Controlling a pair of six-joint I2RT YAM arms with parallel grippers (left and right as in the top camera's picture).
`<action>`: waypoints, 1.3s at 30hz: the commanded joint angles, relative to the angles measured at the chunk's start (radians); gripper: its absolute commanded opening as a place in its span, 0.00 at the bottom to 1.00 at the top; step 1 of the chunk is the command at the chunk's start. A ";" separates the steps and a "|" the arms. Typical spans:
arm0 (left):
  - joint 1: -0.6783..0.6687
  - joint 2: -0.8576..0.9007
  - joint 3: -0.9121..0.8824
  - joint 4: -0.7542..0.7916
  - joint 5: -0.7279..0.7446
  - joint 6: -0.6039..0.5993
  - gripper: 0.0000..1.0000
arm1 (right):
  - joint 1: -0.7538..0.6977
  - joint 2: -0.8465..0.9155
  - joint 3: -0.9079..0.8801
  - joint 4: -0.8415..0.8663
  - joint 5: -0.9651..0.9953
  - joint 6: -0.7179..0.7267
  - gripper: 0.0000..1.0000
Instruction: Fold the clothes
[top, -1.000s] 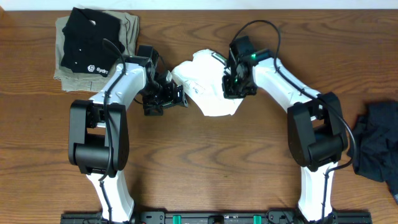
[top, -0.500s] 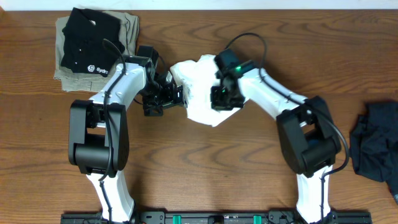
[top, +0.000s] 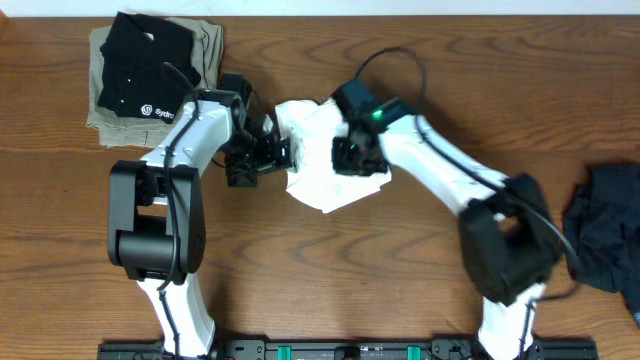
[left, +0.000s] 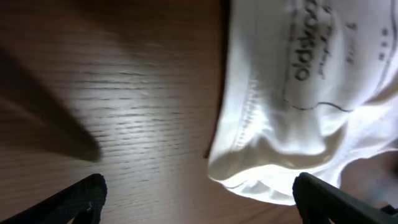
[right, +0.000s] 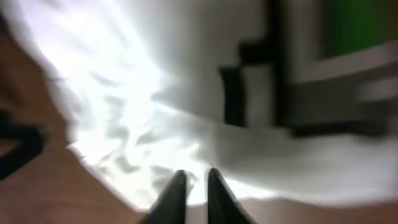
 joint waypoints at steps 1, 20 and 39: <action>0.060 -0.026 -0.006 -0.002 -0.022 -0.033 0.97 | -0.039 -0.134 0.014 0.019 0.001 -0.053 0.35; 0.229 -0.026 -0.006 -0.033 0.020 -0.091 0.98 | -0.283 0.076 0.014 0.616 -1.035 -0.236 0.33; 0.229 -0.026 -0.006 -0.045 0.020 -0.091 0.98 | -0.291 0.447 0.014 0.642 -1.039 -0.188 0.01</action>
